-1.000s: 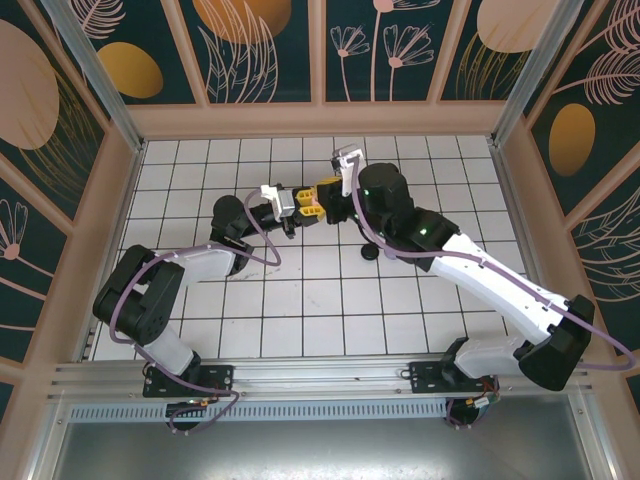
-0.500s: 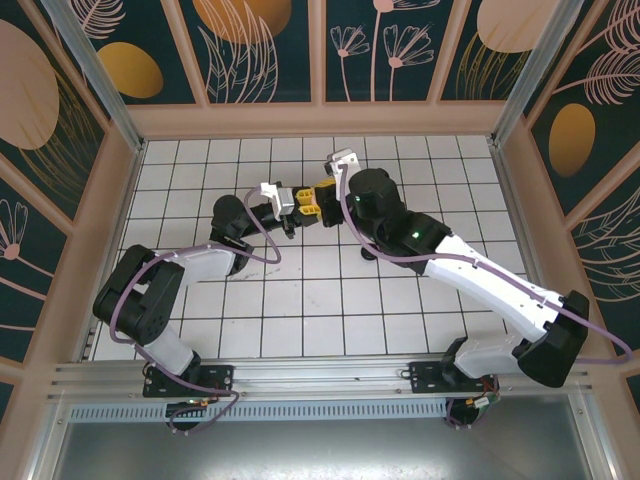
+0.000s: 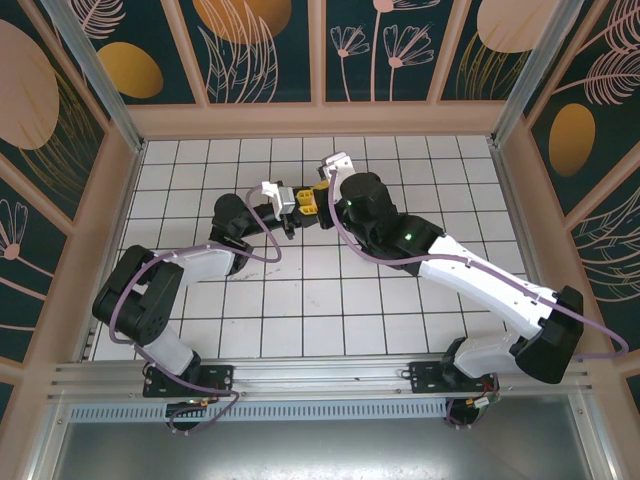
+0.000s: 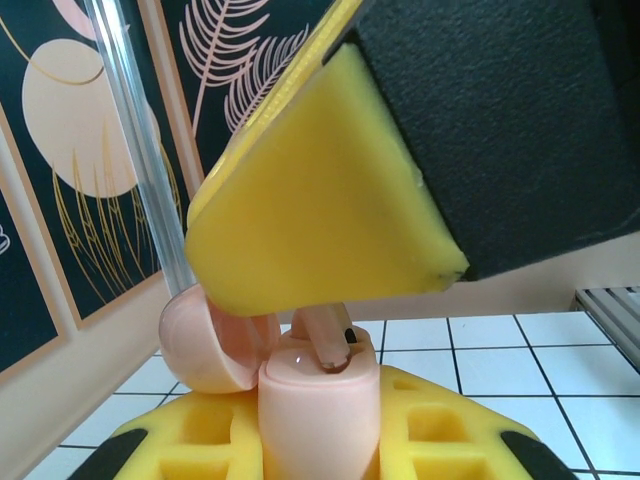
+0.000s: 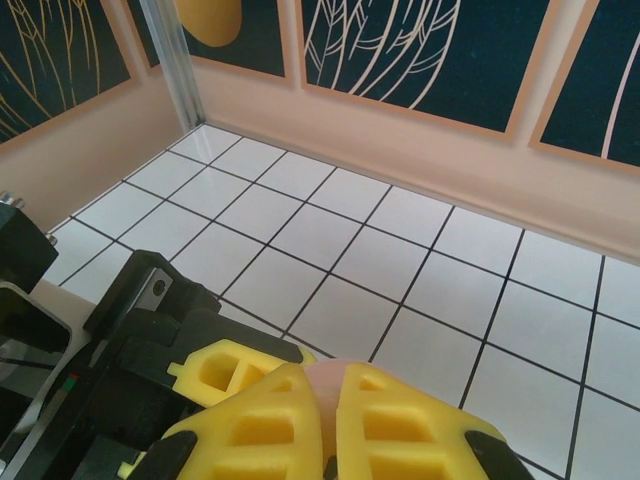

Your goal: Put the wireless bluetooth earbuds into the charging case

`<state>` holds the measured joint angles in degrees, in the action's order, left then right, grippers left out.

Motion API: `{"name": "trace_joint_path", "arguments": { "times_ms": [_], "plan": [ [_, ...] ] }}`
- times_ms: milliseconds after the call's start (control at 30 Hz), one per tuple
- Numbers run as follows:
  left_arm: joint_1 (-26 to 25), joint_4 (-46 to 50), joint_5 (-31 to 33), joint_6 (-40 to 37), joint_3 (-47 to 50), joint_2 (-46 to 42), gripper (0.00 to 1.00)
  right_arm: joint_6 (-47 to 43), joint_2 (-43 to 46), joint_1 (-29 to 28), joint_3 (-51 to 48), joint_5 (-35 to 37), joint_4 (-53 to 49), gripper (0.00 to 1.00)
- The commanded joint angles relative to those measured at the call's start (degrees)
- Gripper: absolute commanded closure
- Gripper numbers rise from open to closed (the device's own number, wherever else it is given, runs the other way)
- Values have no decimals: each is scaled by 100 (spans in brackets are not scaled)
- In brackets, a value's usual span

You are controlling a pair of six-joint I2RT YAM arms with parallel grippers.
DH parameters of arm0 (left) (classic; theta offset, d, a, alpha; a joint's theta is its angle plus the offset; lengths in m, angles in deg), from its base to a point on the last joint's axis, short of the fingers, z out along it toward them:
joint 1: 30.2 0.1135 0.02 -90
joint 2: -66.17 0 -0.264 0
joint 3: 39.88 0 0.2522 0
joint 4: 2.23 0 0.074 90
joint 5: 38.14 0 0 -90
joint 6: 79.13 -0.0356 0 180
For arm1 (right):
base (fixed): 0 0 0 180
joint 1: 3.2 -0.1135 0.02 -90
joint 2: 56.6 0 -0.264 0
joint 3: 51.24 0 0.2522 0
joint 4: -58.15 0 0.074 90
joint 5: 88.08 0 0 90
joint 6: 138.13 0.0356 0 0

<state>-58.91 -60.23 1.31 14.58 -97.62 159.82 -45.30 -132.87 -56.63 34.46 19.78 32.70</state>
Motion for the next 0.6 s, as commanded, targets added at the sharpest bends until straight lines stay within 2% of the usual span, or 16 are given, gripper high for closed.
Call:
{"name": "trace_joint_path", "arguments": {
  "times_ms": [0, 233, 567],
  "plan": [
    [-65, -933, -212, -27, -210, -505, 100, -73, -235, -40, -268, -25, -536, 91],
    [-73, -1236, 21, 129, -159, -488, 100, -2, -313, -75, -290, -706, -588, 91],
    [-82, -1366, 199, 328, -199, -400, 100, -89, -583, -107, -129, -795, -807, 90]
  ]
}}
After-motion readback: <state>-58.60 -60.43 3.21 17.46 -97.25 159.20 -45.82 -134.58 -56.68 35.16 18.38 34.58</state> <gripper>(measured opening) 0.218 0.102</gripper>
